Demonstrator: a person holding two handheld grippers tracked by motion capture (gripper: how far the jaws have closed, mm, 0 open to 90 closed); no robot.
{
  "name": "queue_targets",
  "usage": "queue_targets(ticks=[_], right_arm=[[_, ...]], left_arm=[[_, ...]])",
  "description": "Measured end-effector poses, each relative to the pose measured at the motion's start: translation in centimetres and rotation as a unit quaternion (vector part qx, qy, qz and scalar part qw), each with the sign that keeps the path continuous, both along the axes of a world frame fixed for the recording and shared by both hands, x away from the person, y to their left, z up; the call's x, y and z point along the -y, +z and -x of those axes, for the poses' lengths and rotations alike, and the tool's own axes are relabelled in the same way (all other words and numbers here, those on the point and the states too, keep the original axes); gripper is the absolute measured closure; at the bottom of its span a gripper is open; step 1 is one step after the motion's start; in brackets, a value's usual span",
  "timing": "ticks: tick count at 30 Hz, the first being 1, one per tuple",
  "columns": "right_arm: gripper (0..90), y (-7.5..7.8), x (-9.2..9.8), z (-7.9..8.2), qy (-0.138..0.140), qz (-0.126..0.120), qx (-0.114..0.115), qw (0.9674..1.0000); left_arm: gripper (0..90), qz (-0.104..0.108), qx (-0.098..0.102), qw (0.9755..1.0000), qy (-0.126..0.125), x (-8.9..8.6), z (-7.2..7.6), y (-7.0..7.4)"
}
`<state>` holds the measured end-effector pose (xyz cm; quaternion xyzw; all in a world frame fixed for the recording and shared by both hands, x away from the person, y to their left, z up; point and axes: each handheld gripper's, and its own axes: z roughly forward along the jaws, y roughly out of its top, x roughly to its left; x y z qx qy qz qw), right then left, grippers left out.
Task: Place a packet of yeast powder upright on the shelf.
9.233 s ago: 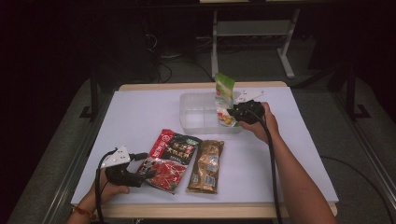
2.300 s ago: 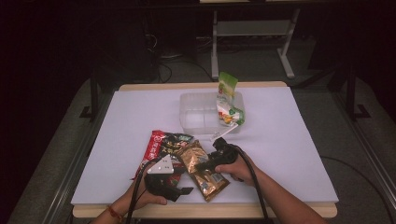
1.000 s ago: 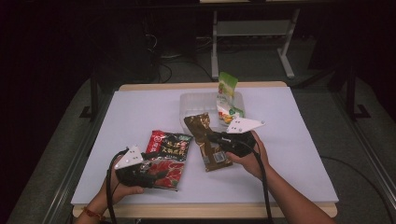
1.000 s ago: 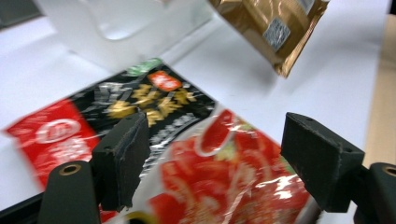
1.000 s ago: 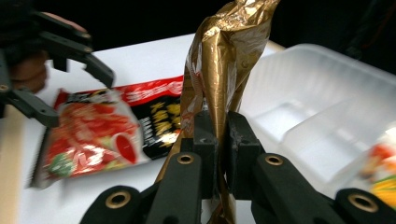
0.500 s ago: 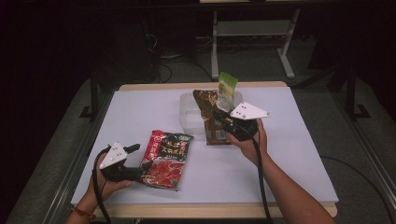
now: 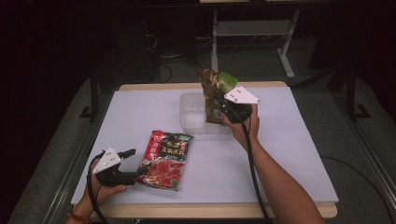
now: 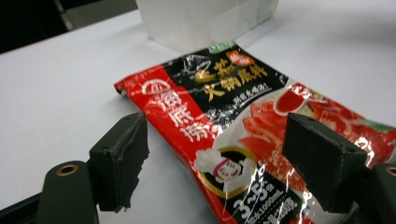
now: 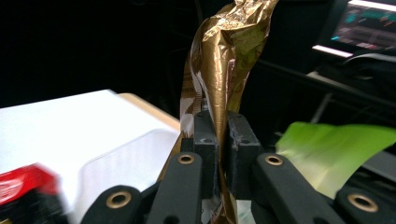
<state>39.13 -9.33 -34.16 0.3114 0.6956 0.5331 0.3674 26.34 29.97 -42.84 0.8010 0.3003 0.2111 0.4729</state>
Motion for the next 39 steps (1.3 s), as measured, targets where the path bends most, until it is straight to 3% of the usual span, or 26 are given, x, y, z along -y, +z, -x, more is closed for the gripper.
queue_targets(ticks=[6, 9, 13, 17, 23, 27, 34, 39], right_arm=[[83.7, -0.2, -1.4, -1.9, -0.032, 0.025, 0.014, 0.9991], [83.8, -0.5, -1.9, -2.8, -0.048, 0.024, 0.011, 0.9985], [83.8, -0.8, -2.9, -3.8, -0.072, 0.052, 0.027, 0.9957], [83.8, -1.2, -3.7, -4.7, -0.089, 0.06, 0.027, 0.9938], [83.8, -2.0, -4.6, -5.4, -0.096, 0.068, 0.023, 0.9928], [83.7, -3.2, -5.5, -5.8, -0.102, 0.069, 0.008, 0.9924], [82.0, -4.2, -5.9, -5.5, -0.082, 0.055, -0.018, 0.995], [80.4, -5.0, -5.6, -5.3, -0.064, 0.06, -0.039, 0.9953]], left_arm=[[22.2, 0.01, 0.0, 0.9999, -0.009, 0.2, 0.1, -0.2], [22.2, 0.013, -0.008, 0.9998, -0.016, 0.5, 0.1, -0.6], [22.1, 0.014, -0.01, 0.9997, -0.019, 0.5, 0.2, -0.8], [21.9, 0.016, -0.018, 0.9996, -0.016, 0.6, 0.2, -1.2], [21.7, 0.016, -0.023, 0.9995, -0.016, 0.5, 0.3, -1.3], [21.6, 0.015, -0.024, 0.9995, -0.016, 0.6, 0.3, -1.5], [21.6, 0.019, -0.027, 0.9993, -0.018, 0.6, 0.2, -1.5], [21.5, 0.019, -0.027, 0.9993, -0.018, 0.5, 0.2, -1.5]])
